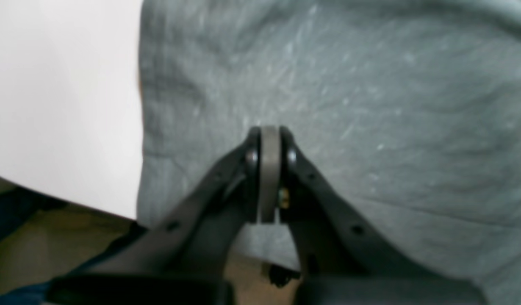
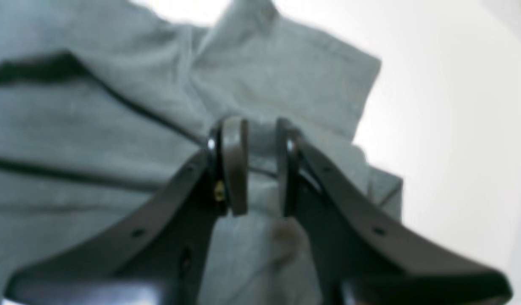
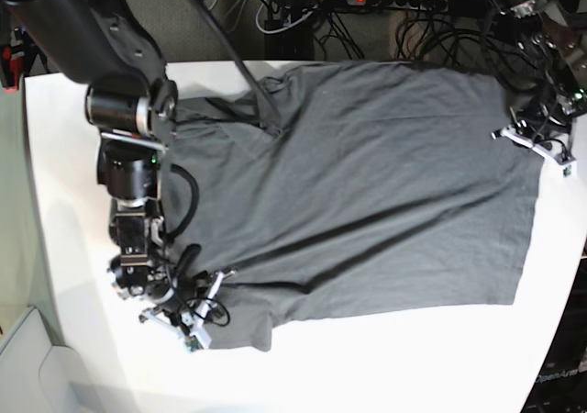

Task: Layout the t-shirt on the table in an organized manner, then fold the t-shirt properly
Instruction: 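Grasp the shirt's hem with the right gripper and pull it outward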

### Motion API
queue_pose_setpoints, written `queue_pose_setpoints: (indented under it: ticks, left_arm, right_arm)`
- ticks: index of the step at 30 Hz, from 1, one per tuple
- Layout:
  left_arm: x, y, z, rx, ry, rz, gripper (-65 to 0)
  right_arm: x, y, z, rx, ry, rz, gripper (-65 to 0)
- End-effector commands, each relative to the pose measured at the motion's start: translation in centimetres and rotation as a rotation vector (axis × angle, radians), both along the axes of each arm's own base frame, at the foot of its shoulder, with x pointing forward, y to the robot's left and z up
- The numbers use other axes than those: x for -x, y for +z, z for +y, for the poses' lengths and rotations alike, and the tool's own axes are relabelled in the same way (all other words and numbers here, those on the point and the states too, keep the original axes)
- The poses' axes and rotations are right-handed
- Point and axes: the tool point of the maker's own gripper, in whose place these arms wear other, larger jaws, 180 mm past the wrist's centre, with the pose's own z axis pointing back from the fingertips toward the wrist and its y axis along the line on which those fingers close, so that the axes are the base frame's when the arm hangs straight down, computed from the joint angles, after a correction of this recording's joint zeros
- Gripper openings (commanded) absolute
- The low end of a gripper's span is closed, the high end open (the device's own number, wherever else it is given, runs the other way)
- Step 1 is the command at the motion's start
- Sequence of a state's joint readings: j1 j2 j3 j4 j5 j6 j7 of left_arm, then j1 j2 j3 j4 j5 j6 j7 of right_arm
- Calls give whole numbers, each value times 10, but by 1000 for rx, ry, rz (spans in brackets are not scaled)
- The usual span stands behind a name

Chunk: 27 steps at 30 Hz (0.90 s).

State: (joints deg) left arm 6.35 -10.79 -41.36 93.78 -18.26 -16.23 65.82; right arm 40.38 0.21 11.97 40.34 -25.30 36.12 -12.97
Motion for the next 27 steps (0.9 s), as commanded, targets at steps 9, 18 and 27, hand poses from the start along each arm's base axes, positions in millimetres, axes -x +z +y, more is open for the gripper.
queue_pose_setpoints:
  ticks: [9, 18, 27]
  left_arm:
    - [3, 20, -3, -47, -19, -48, -645]
    - [23, 20, 18, -70, 43, -34, -645]
    - [-8, 33, 8, -51, 18, -97, -645]
  right_arm:
    - [-29, 23, 38, -151, 55, -45, -541]
    - [-50, 27, 2, -95, -177, -161, -540]
    - [-33, -3, -46, -25, -247, -88, -543]
